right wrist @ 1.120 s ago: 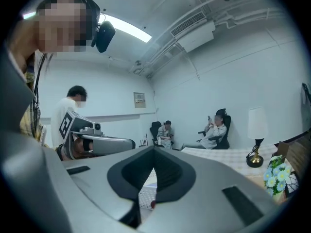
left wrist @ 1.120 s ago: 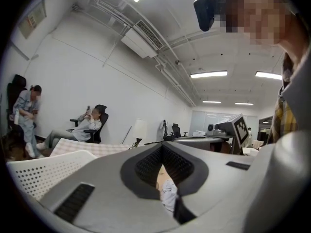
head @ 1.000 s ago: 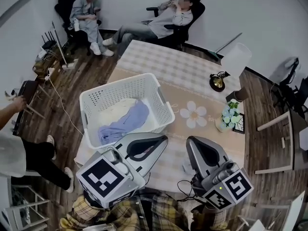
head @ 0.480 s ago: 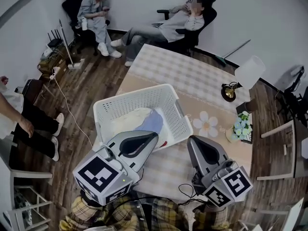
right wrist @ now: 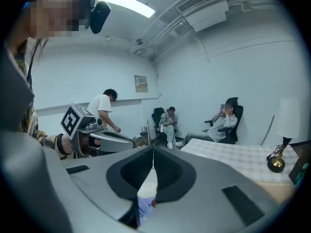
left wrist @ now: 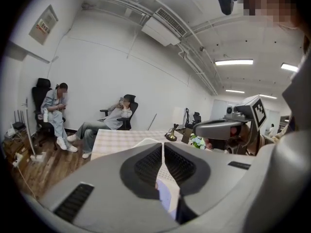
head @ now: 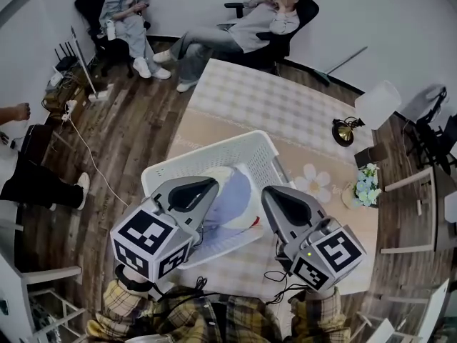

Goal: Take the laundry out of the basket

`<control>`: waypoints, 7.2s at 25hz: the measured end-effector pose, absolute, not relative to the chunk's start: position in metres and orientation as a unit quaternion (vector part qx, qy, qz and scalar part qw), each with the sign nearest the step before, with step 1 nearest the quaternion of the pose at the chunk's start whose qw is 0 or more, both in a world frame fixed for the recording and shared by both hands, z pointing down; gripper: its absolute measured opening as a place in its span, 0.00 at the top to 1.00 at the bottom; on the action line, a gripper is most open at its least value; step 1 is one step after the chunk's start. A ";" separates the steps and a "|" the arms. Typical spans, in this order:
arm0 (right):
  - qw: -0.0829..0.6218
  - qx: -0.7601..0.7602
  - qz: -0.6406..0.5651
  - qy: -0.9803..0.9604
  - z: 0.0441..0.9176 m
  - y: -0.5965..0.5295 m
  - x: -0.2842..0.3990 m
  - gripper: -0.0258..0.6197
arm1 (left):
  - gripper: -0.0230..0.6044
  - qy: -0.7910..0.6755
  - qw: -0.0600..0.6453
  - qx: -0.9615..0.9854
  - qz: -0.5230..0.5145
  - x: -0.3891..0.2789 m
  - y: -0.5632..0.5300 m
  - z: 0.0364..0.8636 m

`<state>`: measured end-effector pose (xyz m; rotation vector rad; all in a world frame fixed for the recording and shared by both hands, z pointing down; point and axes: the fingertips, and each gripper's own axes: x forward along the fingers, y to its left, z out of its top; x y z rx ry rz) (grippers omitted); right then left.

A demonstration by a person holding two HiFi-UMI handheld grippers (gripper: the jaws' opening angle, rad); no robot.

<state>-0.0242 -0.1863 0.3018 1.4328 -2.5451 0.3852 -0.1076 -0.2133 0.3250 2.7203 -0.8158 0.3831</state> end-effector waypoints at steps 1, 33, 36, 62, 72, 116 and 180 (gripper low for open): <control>0.107 0.481 0.133 -0.860 0.306 -0.192 -0.027 0.92 | 0.89 -0.279 0.142 0.940 0.138 -0.108 -0.219 0.331; 0.509 0.108 0.165 -0.838 0.526 -0.207 -0.078 0.34 | 0.45 -0.134 0.209 0.858 0.449 -0.069 -0.260 0.554; 0.535 0.082 0.162 -0.825 0.547 -0.197 -0.077 0.32 | 0.42 -0.124 0.201 0.843 0.483 -0.074 -0.255 0.573; 0.649 0.003 0.002 -0.761 0.625 -0.182 -0.058 0.56 | 0.58 -0.080 0.262 0.796 0.540 -0.079 -0.218 0.621; 0.623 0.023 0.047 -0.780 0.619 -0.193 -0.058 0.79 | 0.74 -0.059 0.242 0.799 0.548 -0.075 -0.221 0.619; 0.366 0.366 0.001 -0.856 0.347 -0.166 -0.054 0.81 | 0.79 -0.169 0.103 0.924 0.326 -0.069 -0.193 0.337; 0.455 0.270 0.214 -0.821 0.580 -0.034 0.016 0.79 | 0.73 -0.152 0.279 0.846 0.429 -0.006 -0.062 0.583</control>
